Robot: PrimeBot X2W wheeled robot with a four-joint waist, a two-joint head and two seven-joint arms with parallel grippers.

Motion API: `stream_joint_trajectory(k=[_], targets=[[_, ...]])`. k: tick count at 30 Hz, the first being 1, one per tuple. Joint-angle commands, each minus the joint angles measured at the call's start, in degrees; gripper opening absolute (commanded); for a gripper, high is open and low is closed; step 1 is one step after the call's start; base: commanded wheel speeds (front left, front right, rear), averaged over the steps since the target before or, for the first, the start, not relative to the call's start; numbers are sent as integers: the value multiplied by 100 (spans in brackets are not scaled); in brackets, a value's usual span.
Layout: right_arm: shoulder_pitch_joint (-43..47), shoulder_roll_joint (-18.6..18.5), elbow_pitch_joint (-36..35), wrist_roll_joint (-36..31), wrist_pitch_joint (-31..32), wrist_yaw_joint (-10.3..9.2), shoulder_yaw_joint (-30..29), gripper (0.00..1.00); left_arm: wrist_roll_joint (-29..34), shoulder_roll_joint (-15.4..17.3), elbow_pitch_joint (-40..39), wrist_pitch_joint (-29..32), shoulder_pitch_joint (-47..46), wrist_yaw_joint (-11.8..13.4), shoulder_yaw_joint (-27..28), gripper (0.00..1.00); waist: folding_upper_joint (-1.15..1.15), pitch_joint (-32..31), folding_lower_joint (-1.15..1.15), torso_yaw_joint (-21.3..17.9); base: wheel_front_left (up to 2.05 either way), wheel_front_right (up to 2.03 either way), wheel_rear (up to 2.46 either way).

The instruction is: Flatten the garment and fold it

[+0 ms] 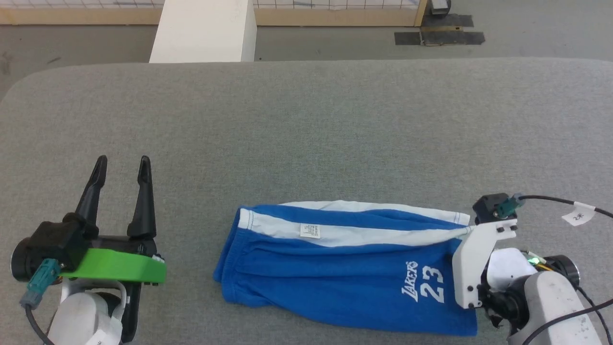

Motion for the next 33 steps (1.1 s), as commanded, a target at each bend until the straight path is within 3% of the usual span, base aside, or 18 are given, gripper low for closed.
stream_joint_trajectory(k=[1,5,10,16,21,28,33], targets=[[-13,5,72,-63,-11,-9,-64,0,38,-58,37,-26,18,-48,71,100,0,1,0,0,0,0,0],[-43,-21,-55,-375,91,-9,-462,0,72,-156,108,-26,44,-112,200,100,0,-30,0,-21,0,0,0],[-129,-332,-194,-731,342,-9,-1075,0,49,-197,228,-27,74,-159,237,100,0,-54,0,-46,0,0,0],[-229,-587,-294,-1011,613,-9,-1296,0,28,-190,376,-27,67,-179,187,100,0,-115,0,-48,0,0,0],[-165,-759,-801,-924,1203,-9,-801,0,6,-171,544,-27,100,-185,118,100,0,-233,0,-43,0,0,0],[12,-1175,-2248,-368,2367,-9,435,0,-26,-132,666,-27,151,-187,83,100,0,-333,0,-58,0,0,0],[-39,-1096,-2805,2,2791,-9,1082,0,-26,-164,645,-27,158,-187,78,100,0,-359,0,-42,0,0,0]])
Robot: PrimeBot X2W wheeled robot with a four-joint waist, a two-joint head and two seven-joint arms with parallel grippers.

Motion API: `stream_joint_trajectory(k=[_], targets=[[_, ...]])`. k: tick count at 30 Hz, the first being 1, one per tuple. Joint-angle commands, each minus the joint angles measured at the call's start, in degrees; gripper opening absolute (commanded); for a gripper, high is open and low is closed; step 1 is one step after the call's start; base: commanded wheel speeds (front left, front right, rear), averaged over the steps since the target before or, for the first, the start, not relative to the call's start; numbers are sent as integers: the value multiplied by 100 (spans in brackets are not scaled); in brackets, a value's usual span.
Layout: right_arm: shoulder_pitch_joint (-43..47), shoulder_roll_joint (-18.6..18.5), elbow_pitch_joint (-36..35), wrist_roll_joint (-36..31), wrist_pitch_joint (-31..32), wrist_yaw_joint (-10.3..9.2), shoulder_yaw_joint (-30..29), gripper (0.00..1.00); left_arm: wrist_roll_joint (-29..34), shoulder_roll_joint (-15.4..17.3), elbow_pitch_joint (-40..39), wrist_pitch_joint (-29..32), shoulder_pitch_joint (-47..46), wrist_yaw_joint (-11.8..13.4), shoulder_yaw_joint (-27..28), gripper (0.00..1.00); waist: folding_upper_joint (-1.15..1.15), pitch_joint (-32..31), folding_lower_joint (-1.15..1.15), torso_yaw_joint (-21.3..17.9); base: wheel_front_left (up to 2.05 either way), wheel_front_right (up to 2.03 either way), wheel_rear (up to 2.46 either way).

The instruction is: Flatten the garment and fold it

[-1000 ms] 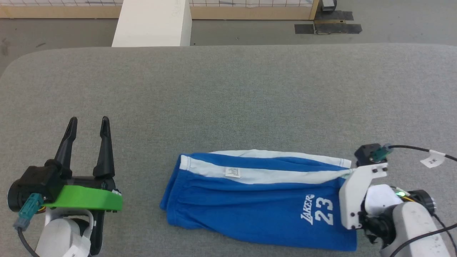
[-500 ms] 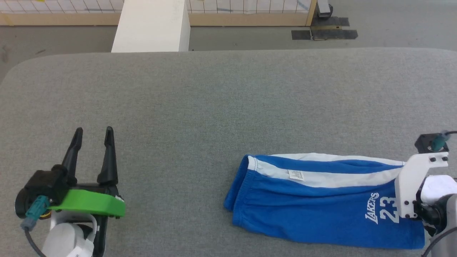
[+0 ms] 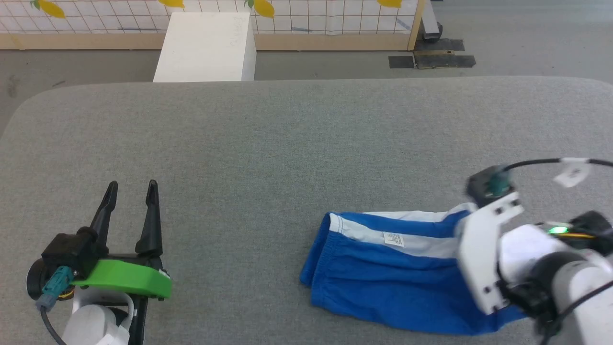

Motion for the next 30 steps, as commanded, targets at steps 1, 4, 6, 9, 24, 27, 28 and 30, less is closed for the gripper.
stream_joint_trajectory(k=[1,4,6,9,24,27,28,30], targets=[[-89,262,37,179,-12,-10,360,0,-36,-43,-21,-26,88,-41,-24,100,0,-4,0,29,0,0,0],[-213,547,312,262,-215,-10,655,0,-47,-69,-14,-26,85,-41,-96,100,0,15,0,100,0,0,0],[-321,713,551,307,-394,-10,810,0,-61,-67,-14,-26,76,-41,-137,100,0,32,0,144,0,0,0],[-538,886,970,367,-738,-10,928,0,-82,-52,-10,-26,50,-41,-211,100,0,75,0,236,0,0,0],[-1094,1127,2530,1179,-2459,-10,1739,100,-230,22,75,-26,-18,-41,-323,100,0,238,0,330,0,0,0],[-1249,1128,2533,1336,-2750,-10,1909,100,-240,28,78,-26,-26,-41,-314,100,0,218,0,246,0,0,0],[-1294,1128,2519,1344,-2822,-10,1930,100,-241,34,82,-26,-26,-41,-309,100,0,206,0,215,0,0,0],[-1380,1128,2450,1344,-2967,-10,1920,100,-241,48,83,-26,-21,-41,-296,100,0,173,0,137,0,0,0]])
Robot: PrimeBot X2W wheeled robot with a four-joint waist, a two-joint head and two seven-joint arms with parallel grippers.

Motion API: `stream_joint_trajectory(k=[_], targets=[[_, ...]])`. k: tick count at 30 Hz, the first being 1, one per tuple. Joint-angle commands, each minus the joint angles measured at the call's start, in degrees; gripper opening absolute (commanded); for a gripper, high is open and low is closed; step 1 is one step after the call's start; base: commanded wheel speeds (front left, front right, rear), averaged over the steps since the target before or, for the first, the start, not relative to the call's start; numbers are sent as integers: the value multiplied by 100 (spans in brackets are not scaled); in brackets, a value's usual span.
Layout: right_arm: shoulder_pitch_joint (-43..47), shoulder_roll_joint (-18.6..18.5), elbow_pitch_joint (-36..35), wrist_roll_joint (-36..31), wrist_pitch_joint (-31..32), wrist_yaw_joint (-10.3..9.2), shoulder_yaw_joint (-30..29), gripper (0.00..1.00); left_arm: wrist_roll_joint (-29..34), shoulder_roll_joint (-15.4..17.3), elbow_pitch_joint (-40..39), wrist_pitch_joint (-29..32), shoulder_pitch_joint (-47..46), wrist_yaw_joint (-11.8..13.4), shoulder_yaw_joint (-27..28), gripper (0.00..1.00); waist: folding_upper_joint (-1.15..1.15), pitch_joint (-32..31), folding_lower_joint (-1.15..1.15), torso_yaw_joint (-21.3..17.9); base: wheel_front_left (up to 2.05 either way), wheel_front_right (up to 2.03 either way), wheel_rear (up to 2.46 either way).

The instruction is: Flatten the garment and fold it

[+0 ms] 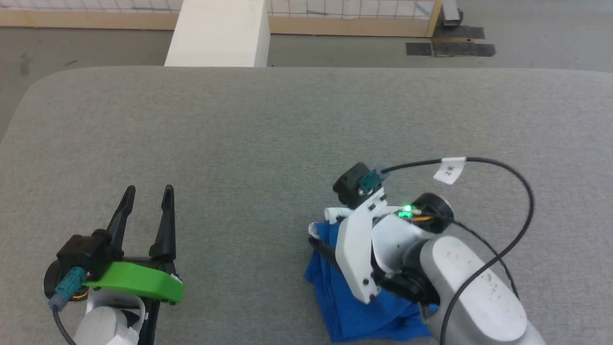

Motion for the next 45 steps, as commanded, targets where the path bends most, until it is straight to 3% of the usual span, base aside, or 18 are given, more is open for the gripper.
stream_joint_trajectory(k=[1,6,14,20,31,32,33,34,35,41,45], targets=[[-116,1,-92,-5,-101,-9,-45,100,-1,37,10,-26,-30,-40,26,100,0,-56,0,-102,0,0,0],[26,1,-550,-222,-297,-9,-695,100,40,9,-9,-26,13,-40,53,100,0,-169,0,-237,0,0,0],[1183,1,-1084,-1390,108,-9,-2060,100,109,-14,-84,-26,116,-40,127,100,0,-251,0,-355,0,0,0],[1736,1,-787,-1502,118,-9,-2094,100,131,-46,-134,-26,143,-40,134,100,0,-166,0,-365,0,0,0],[1441,1,394,-1622,-776,-9,-1950,100,55,28,-83,-26,69,-41,63,100,0,-50,0,-257,0,0,0],[1398,1,523,-1645,-828,-9,-1939,69,53,36,-79,-26,71,-41,67,100,0,-47,0,-258,0,0,0],[1365,2,613,-1639,-872,-9,-1940,69,51,41,-73,-26,71,-41,67,100,0,-43,0,-257,0,0,0],[1321,2,717,-1665,-921,-9,-1920,11,48,47,-65,-26,70,-41,64,100,0,-44,0,-258,0,0,0],[1285,2,788,-1697,-964,-9,-1898,0,44,52,-58,-26,70,-41,62,100,0,-44,0,-261,0,0,0],[1148,2,1068,-1620,-1136,-9,-1891,0,42,35,-40,-26,81,-41,91,100,0,-87,0,-332,0,0,0],[1044,-1,1051,-1713,-1116,-9,-1711,0,66,15,-129,-26,195,-38,242,100,0,-77,0,-596,0,0,0]])
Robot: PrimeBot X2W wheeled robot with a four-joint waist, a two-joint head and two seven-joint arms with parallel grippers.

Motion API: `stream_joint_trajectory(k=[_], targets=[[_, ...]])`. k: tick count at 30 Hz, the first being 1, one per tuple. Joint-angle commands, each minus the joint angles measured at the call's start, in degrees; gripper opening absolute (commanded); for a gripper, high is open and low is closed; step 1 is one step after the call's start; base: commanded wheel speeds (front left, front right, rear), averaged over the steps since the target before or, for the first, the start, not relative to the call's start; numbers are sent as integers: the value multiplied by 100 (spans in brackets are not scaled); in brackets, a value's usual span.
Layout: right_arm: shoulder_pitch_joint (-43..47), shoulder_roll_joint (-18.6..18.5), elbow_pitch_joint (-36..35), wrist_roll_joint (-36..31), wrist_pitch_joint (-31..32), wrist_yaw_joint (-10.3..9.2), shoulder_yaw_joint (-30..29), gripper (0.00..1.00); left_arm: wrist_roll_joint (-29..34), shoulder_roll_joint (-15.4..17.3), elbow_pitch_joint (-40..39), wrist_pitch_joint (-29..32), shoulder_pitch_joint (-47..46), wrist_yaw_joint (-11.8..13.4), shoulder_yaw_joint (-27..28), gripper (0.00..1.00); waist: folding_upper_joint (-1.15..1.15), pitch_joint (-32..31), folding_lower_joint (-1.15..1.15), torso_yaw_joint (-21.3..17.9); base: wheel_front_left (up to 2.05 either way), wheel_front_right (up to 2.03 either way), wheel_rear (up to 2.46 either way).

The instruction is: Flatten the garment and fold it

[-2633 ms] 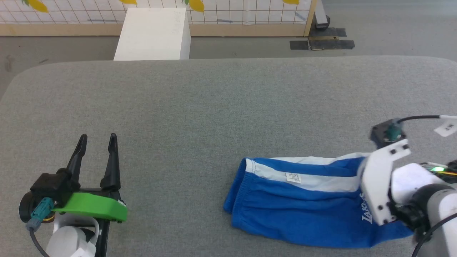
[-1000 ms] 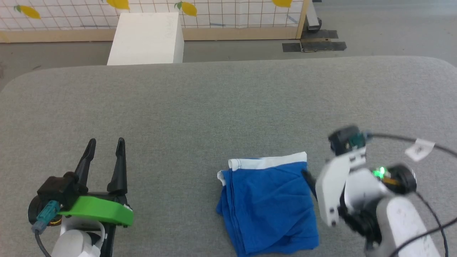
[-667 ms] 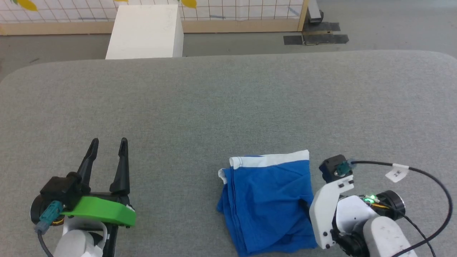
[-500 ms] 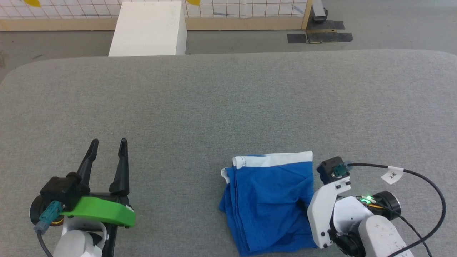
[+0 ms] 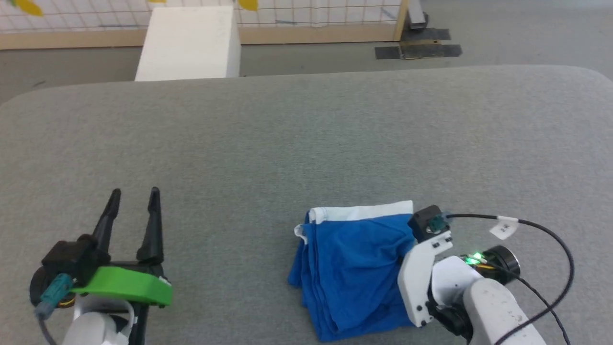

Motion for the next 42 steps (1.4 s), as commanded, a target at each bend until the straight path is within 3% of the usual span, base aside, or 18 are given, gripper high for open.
stream_joint_trajectory(k=[1,9,16,23,27,39,40,41,42], targets=[[-112,-55,5,-74,39,-11,87,0,24,3,-75,-25,121,-37,74,100,0,37,0,-289,0,0,0],[-775,-954,-349,86,437,-11,958,0,46,30,-540,-25,354,-7,570,100,0,364,0,-1538,0,0,0],[-1375,-1572,-331,394,539,-11,1057,0,87,178,-879,-25,470,5,815,100,0,771,0,-2330,0,0,0],[-1745,-1765,-199,161,400,-11,431,0,52,512,-1239,95,527,-5,933,100,0,1370,0,-2490,0,0,0],[-1854,-1869,-263,-286,443,-11,-394,0,-72,830,-1631,267,555,-11,1149,100,0,1858,0,-2387,0,0,0],[-1823,-1647,-637,-1105,370,-11,-2311,0,-256,1121,-1958,432,612,-16,1328,100,0,2278,0,-2170,0,0,0],[-1829,-1634,-693,-1173,317,-11,-2390,13,-262,1127,-1963,434,615,-16,1325,100,0,2289,0,-2154,0,0,0],[-1827,-1625,-720,-1221,302,-11,-2437,45,-265,1131,-1965,435,617,-16,1322,100,0,2294,0,-2143,0,0,0],[-1834,-1601,-765,-1262,263,-11,-2510,100,-269,1135,-1966,435,617,-16,1315,100,0,2300,0,-2131,0,0,0]])
